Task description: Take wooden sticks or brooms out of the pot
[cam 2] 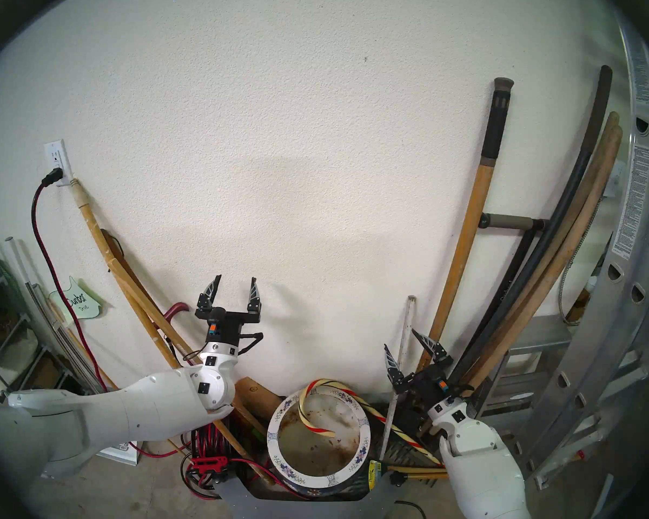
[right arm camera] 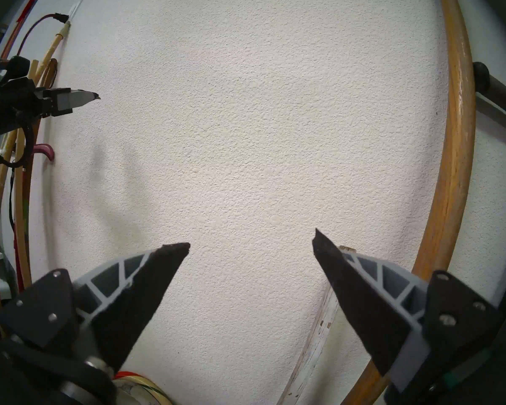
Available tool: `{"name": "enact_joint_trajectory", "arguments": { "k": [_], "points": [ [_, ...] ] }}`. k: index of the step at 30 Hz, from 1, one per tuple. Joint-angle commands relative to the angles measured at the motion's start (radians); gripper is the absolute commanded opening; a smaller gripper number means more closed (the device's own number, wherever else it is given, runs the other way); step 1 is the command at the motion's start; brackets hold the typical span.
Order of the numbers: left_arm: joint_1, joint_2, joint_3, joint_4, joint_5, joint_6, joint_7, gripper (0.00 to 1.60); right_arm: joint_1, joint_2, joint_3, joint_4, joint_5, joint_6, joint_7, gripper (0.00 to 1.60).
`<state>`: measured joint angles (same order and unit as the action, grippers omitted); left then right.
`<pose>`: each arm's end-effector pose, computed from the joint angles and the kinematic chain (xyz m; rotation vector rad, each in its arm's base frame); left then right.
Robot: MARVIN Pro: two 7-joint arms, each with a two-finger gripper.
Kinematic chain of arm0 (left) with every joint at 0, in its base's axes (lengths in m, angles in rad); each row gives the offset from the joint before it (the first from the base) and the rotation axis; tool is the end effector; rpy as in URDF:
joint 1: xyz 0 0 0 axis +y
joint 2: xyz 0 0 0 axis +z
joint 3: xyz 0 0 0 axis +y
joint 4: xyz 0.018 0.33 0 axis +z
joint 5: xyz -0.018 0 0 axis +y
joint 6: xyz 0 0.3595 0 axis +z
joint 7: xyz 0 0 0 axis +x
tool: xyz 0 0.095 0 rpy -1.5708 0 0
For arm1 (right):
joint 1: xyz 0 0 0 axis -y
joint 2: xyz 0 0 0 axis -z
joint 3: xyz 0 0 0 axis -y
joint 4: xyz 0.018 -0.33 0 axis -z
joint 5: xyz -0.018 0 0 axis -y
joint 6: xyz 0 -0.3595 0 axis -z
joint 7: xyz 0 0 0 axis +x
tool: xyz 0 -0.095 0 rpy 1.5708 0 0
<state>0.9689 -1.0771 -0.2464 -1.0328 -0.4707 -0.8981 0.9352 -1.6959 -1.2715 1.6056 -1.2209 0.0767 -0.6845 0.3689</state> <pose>0.4972 -0.0224 -0.4221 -1.7038 0.0519 -2.6295 0.3786 -0.1153 -0.4745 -1.9301 -0.6819 -2.3035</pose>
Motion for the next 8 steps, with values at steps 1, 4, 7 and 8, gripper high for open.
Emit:
{"name": "enact_joint_trajectory", "arguments": {
  "k": [1, 4, 7, 8],
  "points": [
    [-0.024, -0.124, -0.018, 0.114, -0.014, -0.046, 0.052, 1.60, 0.000, -0.002, 0.000, -0.003, 0.002, -0.002, 0.000, 1.60],
    [-0.024, -0.161, -0.032, 0.162, 0.011, -0.034, 0.078, 1.60, 0.000, -0.002, 0.000, -0.003, 0.002, -0.002, 0.000, 1.60],
    [-0.023, -0.184, -0.045, 0.197, 0.020, -0.049, 0.076, 1.60, 0.000, -0.002, 0.000, -0.003, 0.002, -0.002, 0.000, 1.60],
    [-0.022, -0.194, -0.052, 0.213, 0.025, -0.056, 0.073, 1.60, 0.000, -0.002, 0.000, -0.003, 0.002, -0.002, 0.000, 1.60]
  ]
}}
